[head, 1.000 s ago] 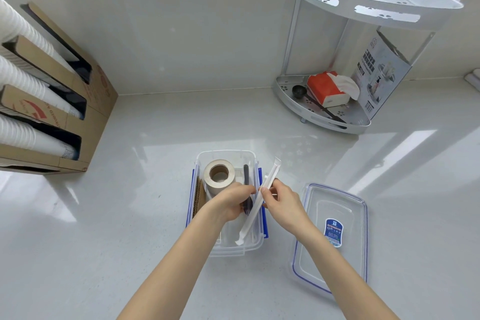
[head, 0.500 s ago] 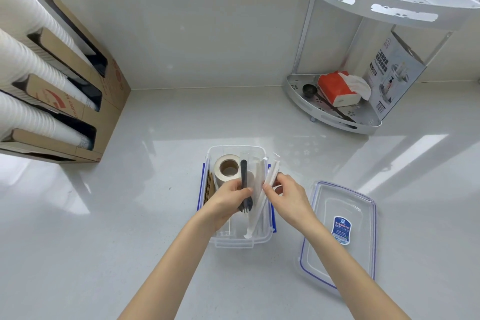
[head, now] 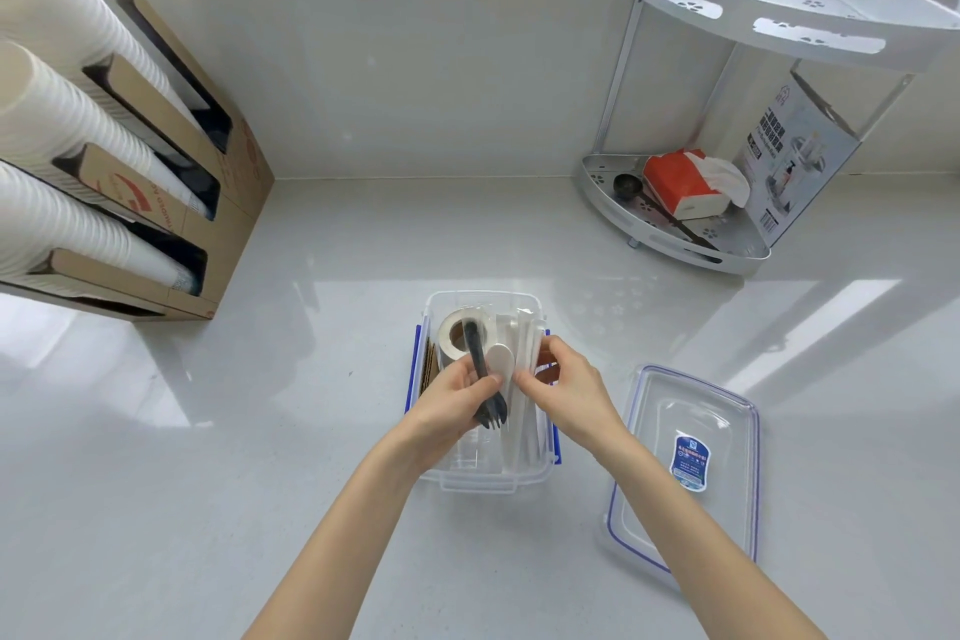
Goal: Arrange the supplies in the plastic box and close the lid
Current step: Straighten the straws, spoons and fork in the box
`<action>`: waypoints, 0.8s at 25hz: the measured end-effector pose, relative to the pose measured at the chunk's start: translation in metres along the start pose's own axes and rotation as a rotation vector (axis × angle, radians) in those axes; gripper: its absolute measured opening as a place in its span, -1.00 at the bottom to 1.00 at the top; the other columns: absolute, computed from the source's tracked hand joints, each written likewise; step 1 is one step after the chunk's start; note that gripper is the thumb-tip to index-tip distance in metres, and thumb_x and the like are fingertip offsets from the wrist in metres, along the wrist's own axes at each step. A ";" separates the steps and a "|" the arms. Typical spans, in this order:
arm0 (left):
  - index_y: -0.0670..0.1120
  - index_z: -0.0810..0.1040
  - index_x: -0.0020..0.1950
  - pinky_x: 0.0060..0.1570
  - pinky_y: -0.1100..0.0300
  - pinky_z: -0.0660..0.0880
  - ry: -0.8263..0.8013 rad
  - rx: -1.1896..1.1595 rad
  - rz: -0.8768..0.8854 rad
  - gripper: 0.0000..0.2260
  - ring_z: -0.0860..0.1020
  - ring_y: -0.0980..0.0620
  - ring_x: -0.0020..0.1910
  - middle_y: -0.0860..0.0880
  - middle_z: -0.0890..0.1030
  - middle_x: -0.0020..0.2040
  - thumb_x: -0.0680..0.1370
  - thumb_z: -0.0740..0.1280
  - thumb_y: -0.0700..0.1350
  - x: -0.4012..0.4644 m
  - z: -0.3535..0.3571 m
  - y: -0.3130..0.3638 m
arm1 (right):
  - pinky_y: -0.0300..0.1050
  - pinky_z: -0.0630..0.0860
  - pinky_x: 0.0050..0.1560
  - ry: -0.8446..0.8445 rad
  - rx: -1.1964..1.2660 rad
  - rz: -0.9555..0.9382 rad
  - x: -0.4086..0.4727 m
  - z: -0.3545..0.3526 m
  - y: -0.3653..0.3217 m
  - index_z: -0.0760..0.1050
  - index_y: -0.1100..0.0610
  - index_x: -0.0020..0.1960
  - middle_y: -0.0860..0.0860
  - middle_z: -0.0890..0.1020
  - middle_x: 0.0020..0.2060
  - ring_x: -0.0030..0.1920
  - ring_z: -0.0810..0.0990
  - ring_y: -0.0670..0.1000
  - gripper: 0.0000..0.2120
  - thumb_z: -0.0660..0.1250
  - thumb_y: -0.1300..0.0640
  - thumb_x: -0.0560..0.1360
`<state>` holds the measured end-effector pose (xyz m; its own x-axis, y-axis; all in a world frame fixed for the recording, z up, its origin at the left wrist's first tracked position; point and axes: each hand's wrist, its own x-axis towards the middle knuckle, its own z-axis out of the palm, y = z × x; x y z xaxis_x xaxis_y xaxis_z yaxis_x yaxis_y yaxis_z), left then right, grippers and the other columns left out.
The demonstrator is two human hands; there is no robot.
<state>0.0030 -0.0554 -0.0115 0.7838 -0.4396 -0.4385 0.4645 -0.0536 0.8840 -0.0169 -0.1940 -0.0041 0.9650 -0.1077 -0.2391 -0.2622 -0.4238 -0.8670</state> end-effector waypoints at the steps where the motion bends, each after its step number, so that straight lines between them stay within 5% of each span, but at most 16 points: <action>1: -0.06 0.44 0.15 -0.10 0.23 0.50 -0.008 -0.012 0.003 -0.82 0.54 0.04 -0.06 -0.01 0.58 -0.03 0.58 0.15 -0.19 -0.001 -0.001 0.001 | -0.36 0.44 -0.23 -0.017 0.049 0.003 0.000 -0.001 0.000 0.48 0.13 0.13 -0.02 0.57 -0.08 -0.21 0.52 -0.10 -0.76 0.32 0.14 0.47; 6: 0.03 0.47 0.03 -0.15 0.27 0.50 -0.033 -0.016 0.014 -0.81 0.51 0.04 -0.11 -0.07 0.56 -0.01 0.59 0.12 -0.20 -0.007 -0.003 0.001 | -0.53 0.46 -0.30 -0.094 0.217 0.012 -0.002 -0.002 -0.001 0.50 0.07 0.05 -0.06 0.60 -0.15 -0.19 0.53 -0.12 -0.82 0.34 0.20 0.46; 13: 0.02 0.39 0.18 -0.12 0.22 0.51 0.001 -0.026 0.021 -0.78 0.54 0.05 -0.09 -0.01 0.56 -0.03 0.59 0.12 -0.21 -0.005 -0.002 -0.001 | -0.41 0.44 -0.28 -0.146 0.166 0.060 -0.006 -0.003 -0.006 0.48 0.09 0.19 0.00 0.60 -0.09 -0.15 0.54 -0.12 -0.74 0.27 0.16 0.50; 20: 0.02 0.42 0.06 -0.12 0.23 0.56 0.125 0.064 0.040 -0.84 0.65 0.20 -0.18 0.03 0.65 -0.09 0.56 0.17 -0.22 -0.001 -0.006 -0.001 | -0.30 0.44 -0.26 -0.084 0.157 0.084 -0.007 -0.008 -0.006 0.41 0.01 0.03 0.03 0.56 -0.17 -0.21 0.52 -0.05 -0.90 0.25 0.14 0.52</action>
<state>0.0041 -0.0498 -0.0131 0.8481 -0.3276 -0.4164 0.4080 -0.0975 0.9078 -0.0219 -0.1983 0.0064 0.9373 -0.0588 -0.3436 -0.3463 -0.2702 -0.8983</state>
